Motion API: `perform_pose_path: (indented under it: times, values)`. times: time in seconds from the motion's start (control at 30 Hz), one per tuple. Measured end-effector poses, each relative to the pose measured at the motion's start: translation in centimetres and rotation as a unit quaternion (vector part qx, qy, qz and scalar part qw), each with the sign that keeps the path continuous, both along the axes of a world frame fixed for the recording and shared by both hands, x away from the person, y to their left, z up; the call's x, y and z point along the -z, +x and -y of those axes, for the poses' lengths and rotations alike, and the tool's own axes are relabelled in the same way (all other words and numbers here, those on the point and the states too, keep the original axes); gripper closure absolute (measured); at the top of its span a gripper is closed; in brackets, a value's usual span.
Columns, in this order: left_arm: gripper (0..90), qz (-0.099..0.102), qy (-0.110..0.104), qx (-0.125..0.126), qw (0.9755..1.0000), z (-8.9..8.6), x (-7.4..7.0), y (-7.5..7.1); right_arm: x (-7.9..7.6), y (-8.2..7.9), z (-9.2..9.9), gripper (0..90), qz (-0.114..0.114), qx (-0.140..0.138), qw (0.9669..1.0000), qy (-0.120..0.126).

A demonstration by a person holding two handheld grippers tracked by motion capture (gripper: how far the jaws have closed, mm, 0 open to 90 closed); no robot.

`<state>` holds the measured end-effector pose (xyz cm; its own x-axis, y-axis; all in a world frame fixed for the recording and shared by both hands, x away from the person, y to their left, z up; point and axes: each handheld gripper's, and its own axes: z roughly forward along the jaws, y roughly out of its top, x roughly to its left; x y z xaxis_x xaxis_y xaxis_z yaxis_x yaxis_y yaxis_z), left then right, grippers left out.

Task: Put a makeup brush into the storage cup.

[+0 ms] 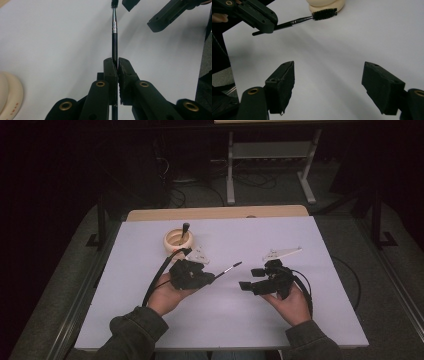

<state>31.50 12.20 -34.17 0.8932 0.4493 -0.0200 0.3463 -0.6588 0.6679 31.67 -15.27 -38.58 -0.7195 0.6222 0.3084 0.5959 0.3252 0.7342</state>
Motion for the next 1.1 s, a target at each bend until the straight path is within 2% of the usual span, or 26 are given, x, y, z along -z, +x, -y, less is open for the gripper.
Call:
perform_pose_path:
  times: [0.17, 0.43, 0.53, 0.63, 0.67, 0.7, 0.83, 1.03, 1.1]
  values:
    - [85.9, 0.007, -0.008, 0.005, 0.9999, -0.5, -0.2, -0.3, -0.1, 0.3, -0.8, 26.0, 0.000, -0.010, 0.9999, 0.002]
    - [85.9, 0.017, -0.022, 0.018, 0.9994, -0.8, -0.5, -1.0, -0.2, 0.8, -1.9, 28.7, 0.003, -0.034, 0.9985, 0.042]
    - [85.9, 0.015, -0.027, 0.019, 0.9993, -0.9, -0.3, -1.1, -0.4, 0.7, -2.4, 29.6, 0.003, -0.035, 0.9988, 0.033]
    - [85.9, 0.016, -0.033, 0.019, 0.9992, -0.9, 0.0, -1.2, -0.5, 0.9, -2.6, 31.7, 0.001, -0.047, 0.9977, 0.049]
    - [85.9, 0.019, -0.029, 0.025, 0.9991, -1.0, 0.1, -1.2, -0.5, 0.9, -2.7, 32.6, 0.001, -0.051, 0.9973, 0.052]
    - [85.9, 0.017, -0.037, 0.023, 0.9989, -0.9, 0.3, -1.3, -0.5, 0.9, -2.8, 33.7, 0.001, -0.055, 0.9969, 0.056]
    - [85.9, 0.010, -0.055, 0.031, 0.9980, -0.9, 0.8, -1.6, -0.5, 1.0, -2.7, 40.3, -0.020, -0.067, 0.9927, 0.098]
    - [85.9, 0.009, -0.065, 0.037, 0.9971, -0.8, 1.4, -1.9, -0.3, 1.2, -2.8, 57.1, -0.042, -0.083, 0.9884, 0.121]
    - [85.9, 0.009, -0.067, 0.037, 0.9970, -0.8, 1.6, -2.0, -0.1, 1.4, -2.8, 62.2, -0.052, -0.094, 0.9855, 0.131]
